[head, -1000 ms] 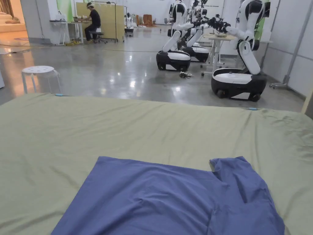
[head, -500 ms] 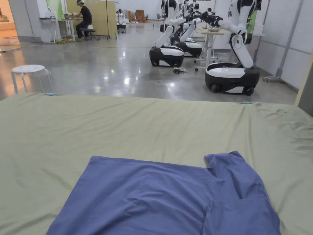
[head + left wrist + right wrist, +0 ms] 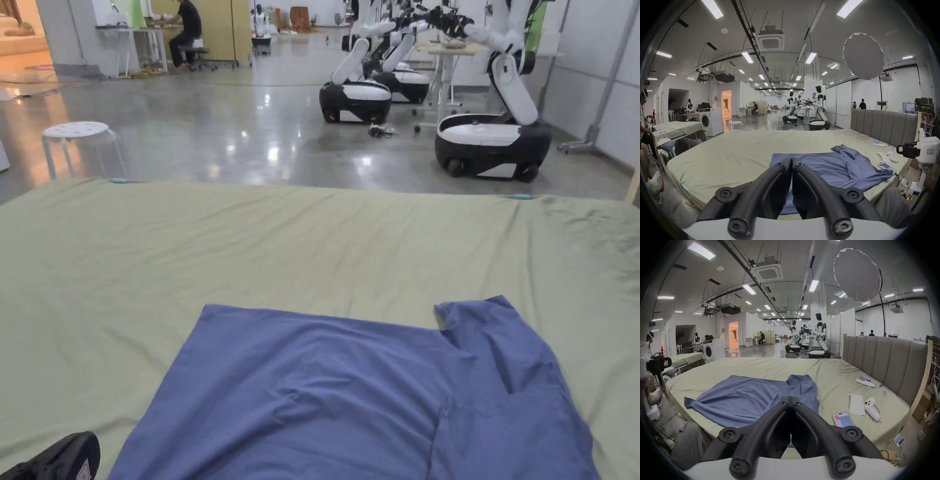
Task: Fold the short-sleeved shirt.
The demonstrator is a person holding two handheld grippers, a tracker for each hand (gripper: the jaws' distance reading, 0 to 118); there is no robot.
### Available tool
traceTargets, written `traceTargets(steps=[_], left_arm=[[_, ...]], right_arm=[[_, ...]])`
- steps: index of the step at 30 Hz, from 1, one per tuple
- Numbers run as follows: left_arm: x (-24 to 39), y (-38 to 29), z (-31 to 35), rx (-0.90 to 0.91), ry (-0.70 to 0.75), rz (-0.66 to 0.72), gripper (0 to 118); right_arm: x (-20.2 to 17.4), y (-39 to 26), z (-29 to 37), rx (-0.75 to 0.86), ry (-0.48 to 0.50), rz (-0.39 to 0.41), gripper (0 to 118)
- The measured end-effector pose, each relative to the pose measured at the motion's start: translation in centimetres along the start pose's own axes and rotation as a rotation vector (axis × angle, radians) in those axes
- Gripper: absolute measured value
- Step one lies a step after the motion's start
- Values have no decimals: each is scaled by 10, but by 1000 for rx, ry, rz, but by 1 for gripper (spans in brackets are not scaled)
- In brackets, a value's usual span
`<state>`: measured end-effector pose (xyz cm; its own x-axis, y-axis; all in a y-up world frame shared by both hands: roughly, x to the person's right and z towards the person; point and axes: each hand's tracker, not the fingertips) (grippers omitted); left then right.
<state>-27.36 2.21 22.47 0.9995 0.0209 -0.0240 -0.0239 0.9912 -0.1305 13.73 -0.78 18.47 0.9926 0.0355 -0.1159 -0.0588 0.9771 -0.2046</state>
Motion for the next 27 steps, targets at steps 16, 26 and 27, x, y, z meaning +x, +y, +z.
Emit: traceTargets(steps=[16,26,27], left_arm=[[-91,-60,-38,-305,55,177,71],[-119,-140,-116,-556,44,269,34],[-117,-143,-119,-569,52,253,32]], right_arm=[[3,-6,-15,-79,62,-64,0],[12,-10,-7,-120,1,-57,0],[14,-10,-5,-123,-13,-58,0]])
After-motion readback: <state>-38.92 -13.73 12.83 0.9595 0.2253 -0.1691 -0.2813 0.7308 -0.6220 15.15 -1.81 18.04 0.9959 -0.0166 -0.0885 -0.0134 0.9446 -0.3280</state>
